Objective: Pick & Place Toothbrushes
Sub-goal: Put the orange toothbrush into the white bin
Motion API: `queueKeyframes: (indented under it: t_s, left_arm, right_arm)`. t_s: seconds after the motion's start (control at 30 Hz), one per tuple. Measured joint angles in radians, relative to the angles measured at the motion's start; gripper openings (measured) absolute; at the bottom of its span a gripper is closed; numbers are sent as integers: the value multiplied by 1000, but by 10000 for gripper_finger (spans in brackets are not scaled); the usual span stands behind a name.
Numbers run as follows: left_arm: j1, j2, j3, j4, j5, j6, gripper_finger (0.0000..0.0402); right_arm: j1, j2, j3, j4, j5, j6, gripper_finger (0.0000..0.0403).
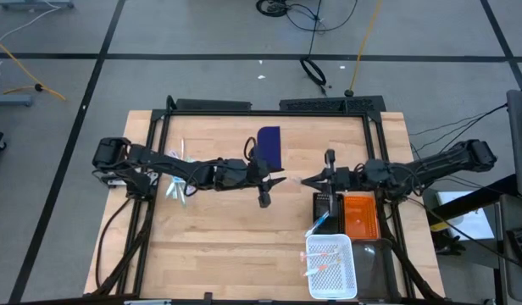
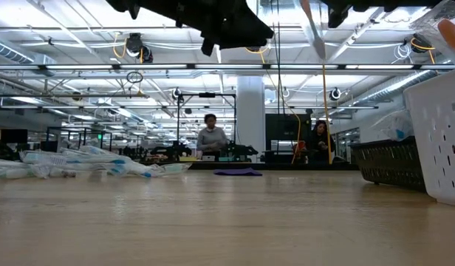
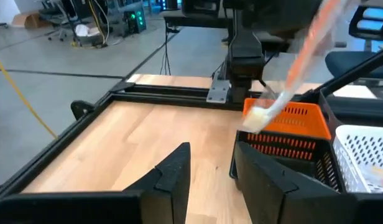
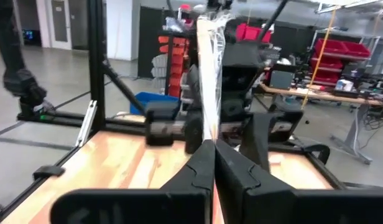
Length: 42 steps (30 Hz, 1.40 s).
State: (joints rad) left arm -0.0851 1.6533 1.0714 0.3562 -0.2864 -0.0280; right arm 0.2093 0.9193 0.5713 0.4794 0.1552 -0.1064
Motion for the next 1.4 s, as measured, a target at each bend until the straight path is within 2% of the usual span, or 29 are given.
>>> queueKeyframes:
  t_s: [0.3, 0.47, 0.8, 1.03, 1.27, 1.4]
  left_arm:
    - [1, -2, 0, -70, -39, -7, 129]
    - [1, -1, 0, -68, -40, -7, 129]
    - [1, -1, 0, -70, -40, -7, 129]
    - [1, -1, 0, -69, -39, -5, 129]
    - [1, -1, 0, -69, -39, -3, 129]
    - [1, -1, 0, -68, -39, -3, 129]
  right_arm:
    - [97, -51, 0, -101, -31, 48, 0]
    - [189, -57, 0, -111, -81, 75, 0]
    - [423, -41, 0, -73, -77, 141, 0]
    - [587, 82, 0, -8, -43, 188, 0]
    - [709, 206, 0, 44, 107, 250, 0]
    - [747, 244, 0, 48, 135, 276, 0]
